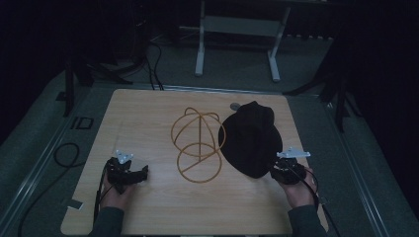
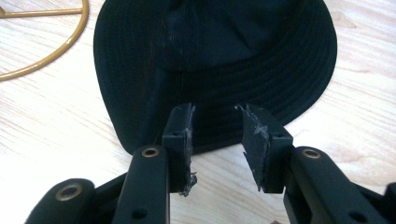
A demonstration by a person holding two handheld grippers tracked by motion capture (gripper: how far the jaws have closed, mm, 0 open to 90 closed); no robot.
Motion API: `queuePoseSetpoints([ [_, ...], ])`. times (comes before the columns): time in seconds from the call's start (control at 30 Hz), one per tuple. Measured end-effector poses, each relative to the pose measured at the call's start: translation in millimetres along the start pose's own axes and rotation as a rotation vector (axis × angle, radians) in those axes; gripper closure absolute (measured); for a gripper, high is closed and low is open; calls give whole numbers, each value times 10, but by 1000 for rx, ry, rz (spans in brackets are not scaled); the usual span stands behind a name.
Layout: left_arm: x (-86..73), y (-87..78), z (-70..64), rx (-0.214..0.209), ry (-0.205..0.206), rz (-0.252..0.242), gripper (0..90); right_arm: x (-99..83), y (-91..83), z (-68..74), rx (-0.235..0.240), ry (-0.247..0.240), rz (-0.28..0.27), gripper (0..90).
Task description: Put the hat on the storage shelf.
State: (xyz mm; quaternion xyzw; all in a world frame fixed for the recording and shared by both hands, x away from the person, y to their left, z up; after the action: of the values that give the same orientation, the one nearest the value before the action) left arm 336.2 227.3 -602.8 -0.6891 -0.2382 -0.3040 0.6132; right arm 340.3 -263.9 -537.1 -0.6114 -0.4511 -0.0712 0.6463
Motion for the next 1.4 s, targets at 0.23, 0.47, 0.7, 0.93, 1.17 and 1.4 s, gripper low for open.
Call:
queuePoseSetpoints([
  [0.23,0,0,-2,-1,2,1,133,151,-36,-4,-33,-45,20,602],
  [0.47,0,0,-3,-2,3,2,133,252,-43,-12,-42,-62,19,562],
  [0.7,0,0,-4,-2,4,2,133,347,-52,-37,-58,-60,8,544],
  [0.93,0,0,-4,-2,5,3,132,425,-54,-29,-64,-51,-3,566],
  [1.17,0,0,-5,-2,4,2,133,512,-77,-43,-50,-40,11,573],
  [1.4,1,0,-5,-2,4,2,133,567,-89,-72,-24,-8,34,548],
])
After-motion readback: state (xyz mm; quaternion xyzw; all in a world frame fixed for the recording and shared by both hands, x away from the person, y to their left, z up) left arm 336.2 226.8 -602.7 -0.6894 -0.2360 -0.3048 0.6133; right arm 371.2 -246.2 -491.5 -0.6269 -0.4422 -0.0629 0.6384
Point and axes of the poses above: each handheld gripper's, and its own axes: y roughly forward along the jaws, x roughly out of its top, z roughly to its left, the point moved 5 cm from there along y, roughly forward along the jaws, and after that the axes turned 6 degrees about -y, right-handed, at the moved point
